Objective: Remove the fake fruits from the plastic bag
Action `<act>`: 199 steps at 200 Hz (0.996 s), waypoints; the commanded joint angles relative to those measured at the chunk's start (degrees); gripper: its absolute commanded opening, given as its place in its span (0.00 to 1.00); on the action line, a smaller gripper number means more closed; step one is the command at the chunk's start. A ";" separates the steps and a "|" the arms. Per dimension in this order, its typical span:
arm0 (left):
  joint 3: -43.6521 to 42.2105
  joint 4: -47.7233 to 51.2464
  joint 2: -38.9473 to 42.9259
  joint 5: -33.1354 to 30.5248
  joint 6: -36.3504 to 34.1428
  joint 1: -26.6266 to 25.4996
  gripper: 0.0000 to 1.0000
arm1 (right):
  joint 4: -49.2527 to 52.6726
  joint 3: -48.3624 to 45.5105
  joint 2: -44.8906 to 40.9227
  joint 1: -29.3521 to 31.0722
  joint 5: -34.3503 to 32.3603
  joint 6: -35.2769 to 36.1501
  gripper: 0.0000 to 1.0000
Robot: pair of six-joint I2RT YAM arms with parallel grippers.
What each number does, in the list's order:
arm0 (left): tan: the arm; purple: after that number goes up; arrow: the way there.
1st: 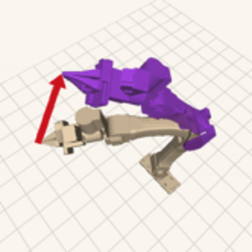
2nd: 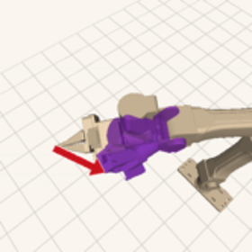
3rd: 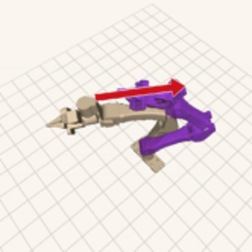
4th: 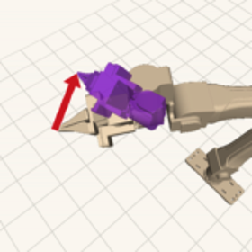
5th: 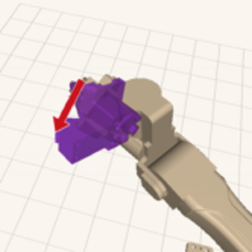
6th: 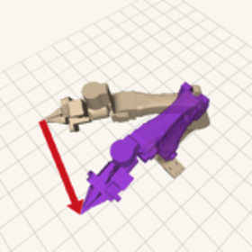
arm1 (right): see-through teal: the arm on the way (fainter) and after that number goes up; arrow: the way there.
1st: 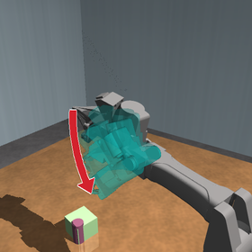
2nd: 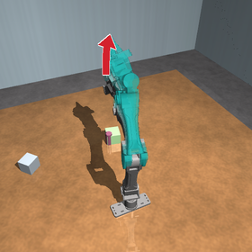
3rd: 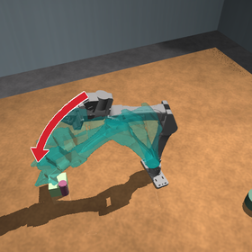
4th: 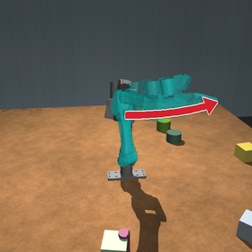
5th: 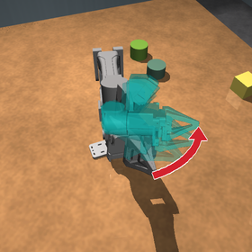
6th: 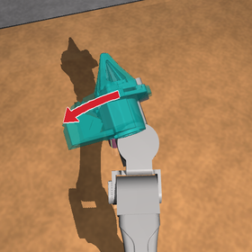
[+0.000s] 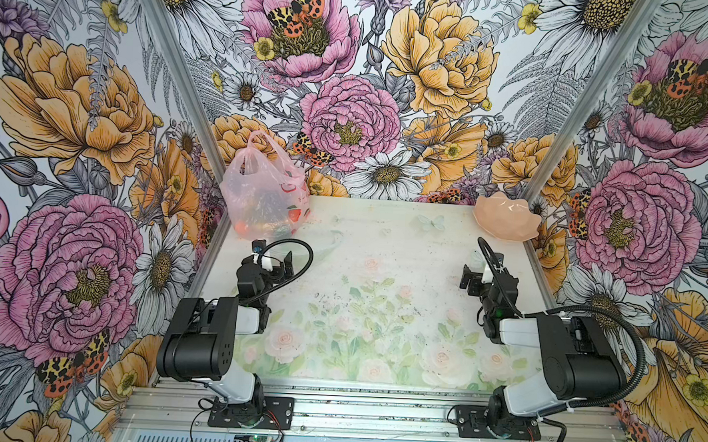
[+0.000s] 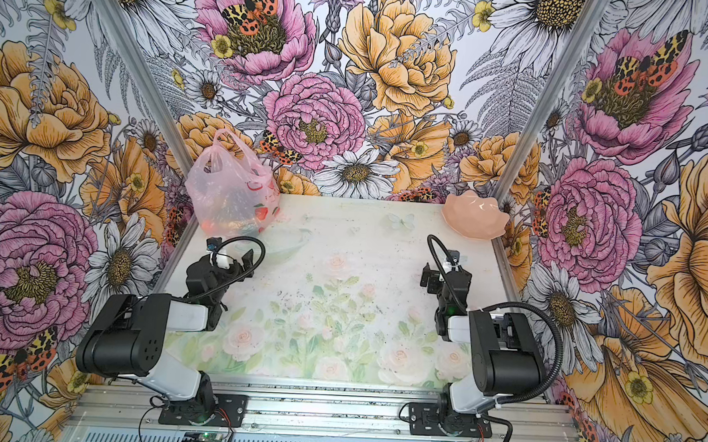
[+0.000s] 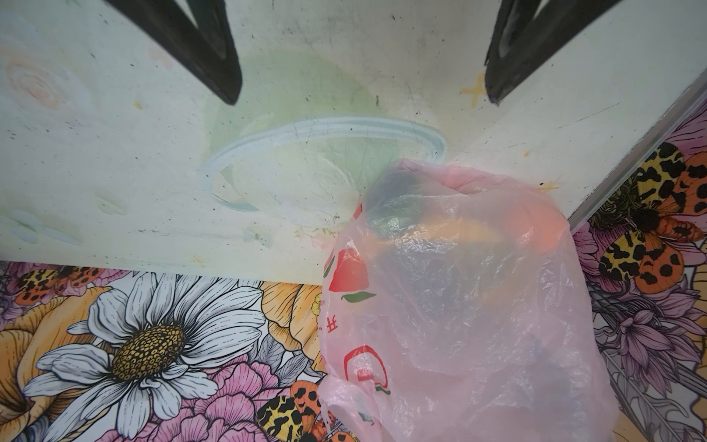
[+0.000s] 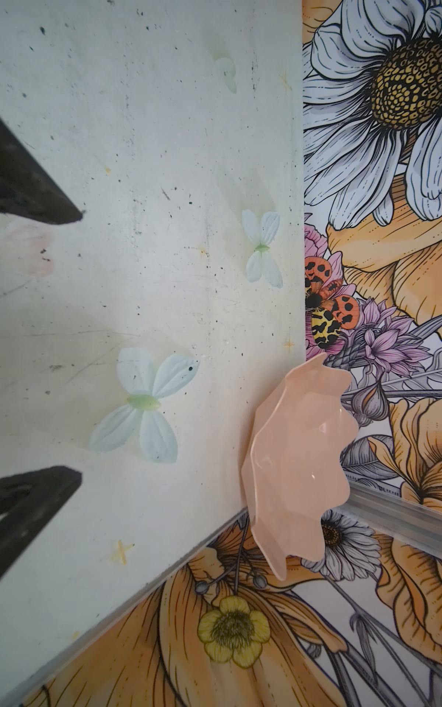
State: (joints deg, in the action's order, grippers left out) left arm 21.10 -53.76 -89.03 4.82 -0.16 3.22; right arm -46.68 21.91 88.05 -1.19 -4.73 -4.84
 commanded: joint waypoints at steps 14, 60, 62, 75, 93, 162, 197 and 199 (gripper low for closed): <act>0.69 0.14 0.09 0.75 -0.54 -0.03 0.99 | -1.90 0.97 -0.22 -0.04 -0.82 0.11 1.00; 0.19 -0.85 0.24 0.89 -0.52 0.03 0.99 | -1.90 0.85 -0.28 -0.04 -0.88 0.11 1.00; 0.04 -0.96 0.26 0.96 -0.53 0.03 0.99 | -1.88 0.85 -0.26 -0.04 -0.89 0.12 1.00; -0.98 -2.46 0.89 1.56 -0.76 0.03 0.99 | -2.08 0.76 -0.34 0.01 -0.79 0.14 1.00; -2.53 -3.68 3.26 1.65 -1.05 -0.22 0.98 | -2.20 0.38 -0.85 0.08 0.95 1.02 0.99; 0.42 18.58 26.72 -10.98 -0.92 -10.92 0.99 | 15.38 0.75 -24.89 5.55 -0.04 -1.04 0.99; 7.68 38.61 35.33 -22.56 25.45 -11.35 0.99 | 29.96 4.49 -39.13 5.02 -1.99 -18.10 1.00; 8.13 40.39 35.62 -23.54 27.45 -11.36 0.98 | 30.27 4.47 -39.51 4.91 -1.88 -18.80 1.00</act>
State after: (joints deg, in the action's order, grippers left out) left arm 23.92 -32.64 -57.63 -5.98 5.76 -7.79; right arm -28.38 23.44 56.38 4.36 -4.93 -9.96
